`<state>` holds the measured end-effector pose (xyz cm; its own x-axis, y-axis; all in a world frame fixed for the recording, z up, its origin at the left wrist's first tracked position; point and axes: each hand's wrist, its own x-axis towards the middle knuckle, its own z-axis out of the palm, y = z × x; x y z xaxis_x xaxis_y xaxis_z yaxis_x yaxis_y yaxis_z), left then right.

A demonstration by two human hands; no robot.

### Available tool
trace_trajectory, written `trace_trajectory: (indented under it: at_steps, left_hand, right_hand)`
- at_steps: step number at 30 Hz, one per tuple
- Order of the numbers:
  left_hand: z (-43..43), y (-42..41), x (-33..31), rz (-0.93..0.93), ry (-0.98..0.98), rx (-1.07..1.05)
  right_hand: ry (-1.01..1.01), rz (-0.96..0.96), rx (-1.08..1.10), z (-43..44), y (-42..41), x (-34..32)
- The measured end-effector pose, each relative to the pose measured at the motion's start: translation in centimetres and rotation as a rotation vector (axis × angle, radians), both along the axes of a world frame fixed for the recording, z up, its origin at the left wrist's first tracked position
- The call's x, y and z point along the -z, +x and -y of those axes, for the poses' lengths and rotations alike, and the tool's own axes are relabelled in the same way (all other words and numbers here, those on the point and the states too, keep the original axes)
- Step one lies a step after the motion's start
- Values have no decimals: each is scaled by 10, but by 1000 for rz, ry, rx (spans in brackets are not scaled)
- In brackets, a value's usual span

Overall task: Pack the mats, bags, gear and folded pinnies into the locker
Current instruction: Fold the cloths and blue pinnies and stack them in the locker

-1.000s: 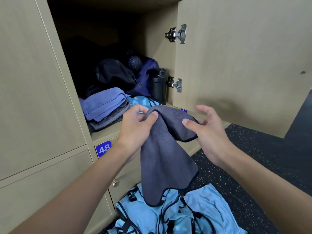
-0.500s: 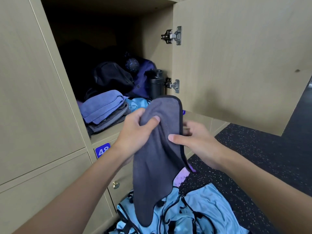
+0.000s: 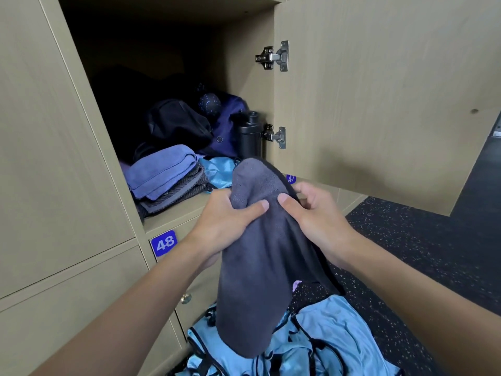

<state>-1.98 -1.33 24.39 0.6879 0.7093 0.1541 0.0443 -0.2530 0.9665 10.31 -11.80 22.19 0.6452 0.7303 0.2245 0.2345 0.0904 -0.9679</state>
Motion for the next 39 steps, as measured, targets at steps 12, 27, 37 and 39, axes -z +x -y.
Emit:
trace_trajectory:
  at_steps: [12, 27, 37, 39]
  left_hand:
    - [-12, 0, 6, 36, 664, 154]
    - [-21, 1, -5, 62, 52, -231]
    - [-9, 1, 0, 116, -328, -199]
    - [-2, 4, 4, 116, -356, -106]
  right_hand:
    - [0, -38, -63, 3, -1, -2]
    - [88, -141, 4, 4, 2, 0]
    - [156, -24, 71, -3, 5, 10]
    - [131, 66, 60, -3, 4, 12]
